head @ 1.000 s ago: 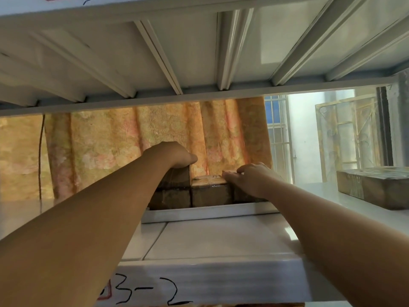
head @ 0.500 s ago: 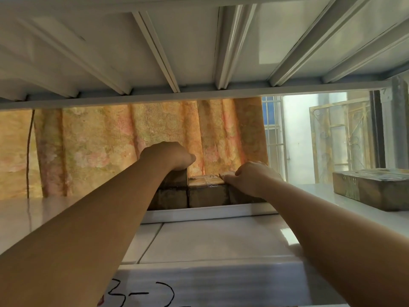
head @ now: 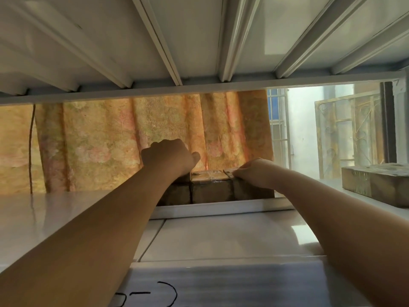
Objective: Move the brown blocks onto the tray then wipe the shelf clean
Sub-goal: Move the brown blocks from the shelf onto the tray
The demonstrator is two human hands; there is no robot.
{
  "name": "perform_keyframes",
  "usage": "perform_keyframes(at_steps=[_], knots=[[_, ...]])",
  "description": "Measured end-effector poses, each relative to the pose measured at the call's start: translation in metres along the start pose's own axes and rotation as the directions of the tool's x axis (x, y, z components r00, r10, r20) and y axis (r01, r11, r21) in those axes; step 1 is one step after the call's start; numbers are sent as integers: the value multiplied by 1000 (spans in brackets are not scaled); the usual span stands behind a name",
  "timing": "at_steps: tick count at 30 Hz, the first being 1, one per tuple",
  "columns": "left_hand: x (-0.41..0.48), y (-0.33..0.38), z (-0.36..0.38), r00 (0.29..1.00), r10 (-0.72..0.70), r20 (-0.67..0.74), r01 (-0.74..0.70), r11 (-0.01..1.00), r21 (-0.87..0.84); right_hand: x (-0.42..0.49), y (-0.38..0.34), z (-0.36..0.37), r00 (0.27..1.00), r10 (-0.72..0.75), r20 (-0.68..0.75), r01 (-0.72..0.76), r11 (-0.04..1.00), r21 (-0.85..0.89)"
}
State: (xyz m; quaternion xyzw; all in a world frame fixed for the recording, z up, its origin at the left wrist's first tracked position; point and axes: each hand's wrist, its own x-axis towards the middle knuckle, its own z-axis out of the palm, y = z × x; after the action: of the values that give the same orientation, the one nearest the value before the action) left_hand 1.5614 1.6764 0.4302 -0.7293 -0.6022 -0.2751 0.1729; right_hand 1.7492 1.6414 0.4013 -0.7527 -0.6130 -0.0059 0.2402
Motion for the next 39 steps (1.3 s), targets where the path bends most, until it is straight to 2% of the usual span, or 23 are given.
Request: perform_keyframes(at_steps=[8,18,24,28,30,33,36,39], knots=[[-2,-5,-4,1000,11,15,-11,1000,-2,-6,-1,-4,999,-29,31,26,993,111],[-2,-3,-5,1000,16,9,-16,1000,25,-6,2,-2,999,-51,7,50,988,148],[6,-10,-8,998,34,51,-35,999,12,-4,2,-1,998,-38,-58,45,992,116],[7,-21,0,995,80,66,-74,994,-82,-4,4,-1,974,-30,-223,76,976,202],[3,-23,0,995,96,-8,-96,988,-124,-7,3,-3,964,-7,-266,72,970,232],[-5,-18,-8,965,147,-216,-184,969,-164,-14,-3,-7,937,46,-346,52,961,270],[-11,-8,-13,921,240,-307,-329,901,-282,-21,-10,-8,898,31,-439,57,981,187],[-17,6,-18,872,296,-389,-425,852,-304,-25,-17,-14,890,-25,-456,68,995,78]])
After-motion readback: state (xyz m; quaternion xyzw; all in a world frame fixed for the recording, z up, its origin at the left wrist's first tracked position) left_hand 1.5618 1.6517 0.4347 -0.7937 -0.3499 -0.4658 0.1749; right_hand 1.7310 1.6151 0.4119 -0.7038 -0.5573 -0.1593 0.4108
